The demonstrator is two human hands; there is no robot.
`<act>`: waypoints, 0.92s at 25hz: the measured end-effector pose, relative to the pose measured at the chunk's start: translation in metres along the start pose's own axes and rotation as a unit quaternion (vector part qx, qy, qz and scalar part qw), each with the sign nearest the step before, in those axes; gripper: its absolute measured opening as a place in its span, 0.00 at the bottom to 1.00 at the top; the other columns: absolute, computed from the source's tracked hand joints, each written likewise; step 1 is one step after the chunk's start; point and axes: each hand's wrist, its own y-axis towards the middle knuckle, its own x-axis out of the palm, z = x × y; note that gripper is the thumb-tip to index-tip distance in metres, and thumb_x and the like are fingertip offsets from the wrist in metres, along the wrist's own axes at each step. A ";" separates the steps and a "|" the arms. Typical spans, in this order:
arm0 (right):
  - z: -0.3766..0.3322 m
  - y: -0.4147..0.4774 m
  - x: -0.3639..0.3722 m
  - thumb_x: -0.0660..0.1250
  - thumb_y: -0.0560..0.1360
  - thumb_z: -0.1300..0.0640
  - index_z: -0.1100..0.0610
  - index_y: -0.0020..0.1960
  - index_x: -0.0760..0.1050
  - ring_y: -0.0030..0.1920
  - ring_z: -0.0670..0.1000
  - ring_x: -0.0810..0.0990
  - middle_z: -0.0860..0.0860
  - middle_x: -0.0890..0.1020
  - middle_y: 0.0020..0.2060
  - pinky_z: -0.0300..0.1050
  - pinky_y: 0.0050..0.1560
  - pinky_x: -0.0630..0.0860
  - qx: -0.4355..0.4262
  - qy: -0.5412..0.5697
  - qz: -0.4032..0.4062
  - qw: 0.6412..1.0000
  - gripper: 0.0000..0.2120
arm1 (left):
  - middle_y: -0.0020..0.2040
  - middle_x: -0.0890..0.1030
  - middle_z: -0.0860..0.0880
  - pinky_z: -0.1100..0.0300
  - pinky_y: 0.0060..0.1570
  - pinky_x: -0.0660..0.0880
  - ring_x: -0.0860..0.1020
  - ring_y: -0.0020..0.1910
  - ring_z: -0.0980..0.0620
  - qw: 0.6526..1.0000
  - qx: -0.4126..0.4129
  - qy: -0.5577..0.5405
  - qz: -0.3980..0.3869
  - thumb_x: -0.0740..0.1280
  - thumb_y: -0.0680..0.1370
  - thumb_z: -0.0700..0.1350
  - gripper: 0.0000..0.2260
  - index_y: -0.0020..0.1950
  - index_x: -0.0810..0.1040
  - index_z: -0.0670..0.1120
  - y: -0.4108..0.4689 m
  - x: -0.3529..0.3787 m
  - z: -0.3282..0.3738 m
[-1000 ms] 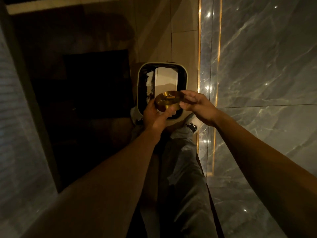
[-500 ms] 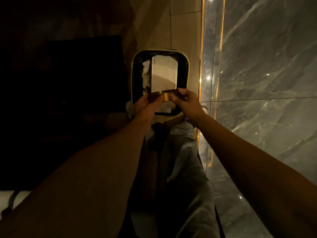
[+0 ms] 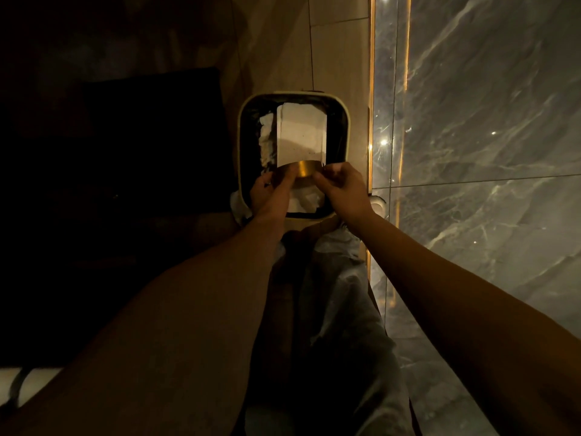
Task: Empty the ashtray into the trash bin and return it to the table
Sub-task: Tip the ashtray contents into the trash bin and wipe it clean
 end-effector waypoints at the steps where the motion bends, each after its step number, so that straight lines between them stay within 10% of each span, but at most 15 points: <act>1: 0.002 0.001 0.000 0.68 0.76 0.58 0.64 0.56 0.74 0.53 0.55 0.81 0.61 0.81 0.52 0.51 0.57 0.79 -0.003 0.002 -0.002 1.000 0.12 | 0.57 0.79 0.48 0.57 0.59 0.74 0.76 0.60 0.49 1.000 0.007 0.004 -0.004 0.71 0.75 0.50 0.20 0.64 0.76 0.44 0.003 0.000 -0.001; 23: 0.009 0.020 0.001 0.62 0.77 0.52 0.55 0.68 0.72 0.62 0.56 0.77 0.58 0.77 0.61 0.58 0.65 0.74 -0.016 -0.085 -0.048 0.995 0.20 | 0.74 0.68 0.45 0.46 0.70 0.67 0.68 0.71 0.44 0.995 0.067 0.080 0.000 0.61 0.81 0.45 0.21 0.74 0.65 0.51 0.024 0.012 -0.012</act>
